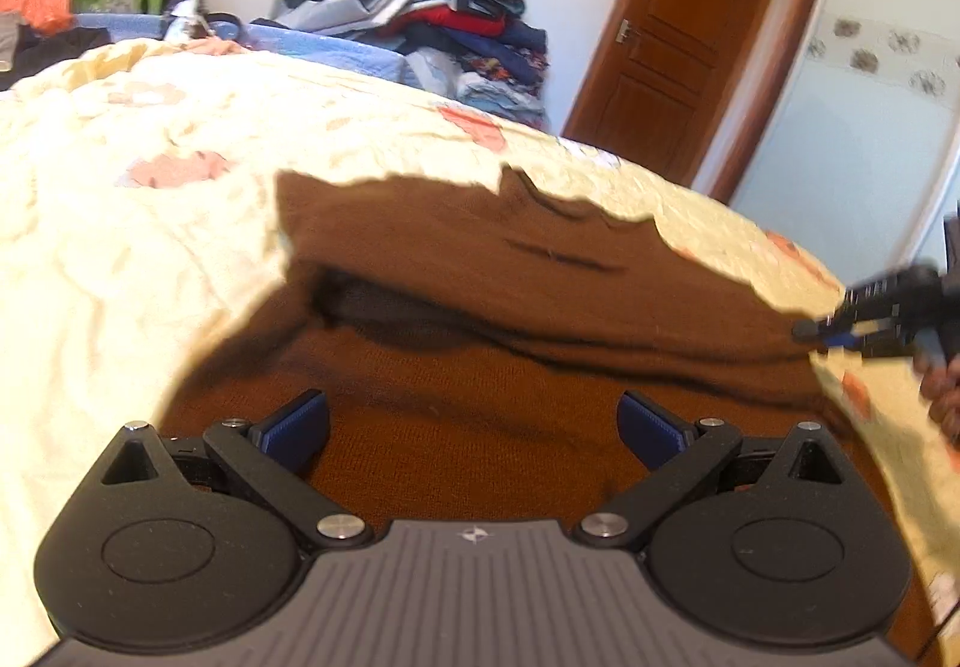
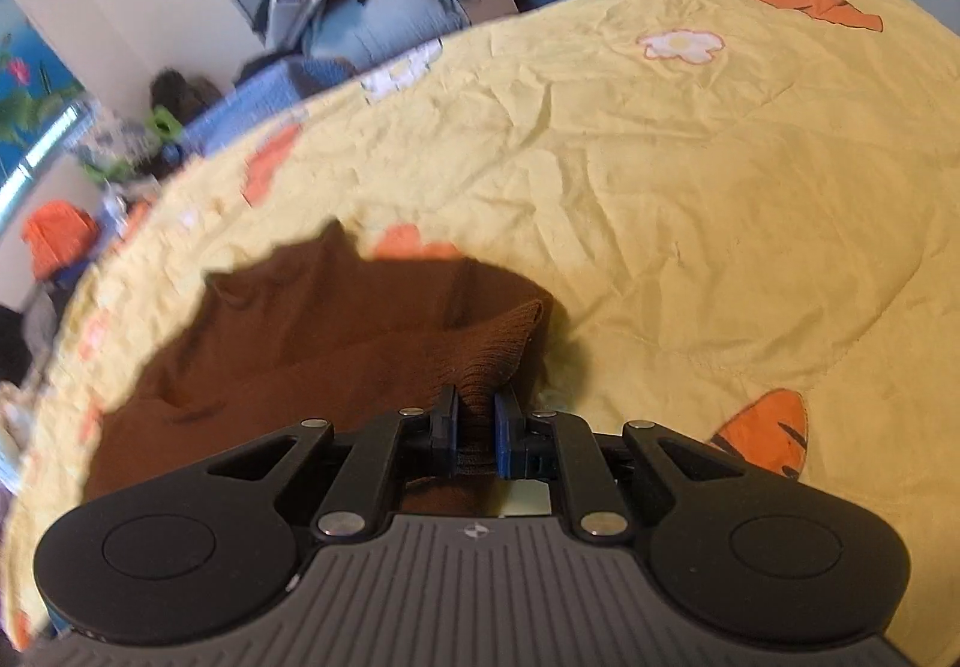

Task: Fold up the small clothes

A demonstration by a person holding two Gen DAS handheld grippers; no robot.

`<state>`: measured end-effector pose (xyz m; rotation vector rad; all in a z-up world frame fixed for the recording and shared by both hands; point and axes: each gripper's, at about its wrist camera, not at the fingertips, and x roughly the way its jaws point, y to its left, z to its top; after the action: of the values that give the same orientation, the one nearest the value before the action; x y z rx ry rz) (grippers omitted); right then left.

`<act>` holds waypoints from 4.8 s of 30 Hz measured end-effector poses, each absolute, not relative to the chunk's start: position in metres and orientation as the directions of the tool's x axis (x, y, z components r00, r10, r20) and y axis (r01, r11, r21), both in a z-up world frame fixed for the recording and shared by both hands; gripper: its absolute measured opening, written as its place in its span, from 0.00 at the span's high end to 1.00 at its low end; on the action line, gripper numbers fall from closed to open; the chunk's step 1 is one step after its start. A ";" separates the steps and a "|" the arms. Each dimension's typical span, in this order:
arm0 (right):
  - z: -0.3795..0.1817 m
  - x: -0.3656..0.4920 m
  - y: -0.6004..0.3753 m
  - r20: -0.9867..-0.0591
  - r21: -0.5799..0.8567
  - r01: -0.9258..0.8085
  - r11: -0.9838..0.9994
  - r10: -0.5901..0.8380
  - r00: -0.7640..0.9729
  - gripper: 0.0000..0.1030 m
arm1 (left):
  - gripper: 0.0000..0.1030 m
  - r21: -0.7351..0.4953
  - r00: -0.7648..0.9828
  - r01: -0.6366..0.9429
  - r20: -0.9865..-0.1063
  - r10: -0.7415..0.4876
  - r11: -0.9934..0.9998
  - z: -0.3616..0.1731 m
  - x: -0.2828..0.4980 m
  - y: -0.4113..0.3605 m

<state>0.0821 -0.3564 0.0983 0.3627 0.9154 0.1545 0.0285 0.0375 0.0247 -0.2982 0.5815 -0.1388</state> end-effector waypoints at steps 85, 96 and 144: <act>0.073 -0.107 -0.372 -0.594 0.670 -0.030 0.742 0.560 0.577 0.89 | 0.93 -0.504 0.648 0.000 -0.657 -0.384 0.864 0.037 -0.010 0.141; 0.061 -0.149 -0.368 -0.540 0.743 -0.010 0.669 0.609 0.581 0.29 | 0.19 -0.738 0.575 -0.032 -0.565 -0.592 0.674 0.010 -0.056 0.160; 0.092 -0.193 -0.374 -0.583 0.694 -0.107 0.712 0.643 0.497 0.23 | 0.18 -0.509 0.589 -0.034 -0.706 -0.394 0.860 0.051 -0.030 0.184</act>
<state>-0.1935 -0.3741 0.0919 0.6424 0.9513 0.4938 -0.0297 0.1835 0.0509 -0.5094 0.9265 -0.2205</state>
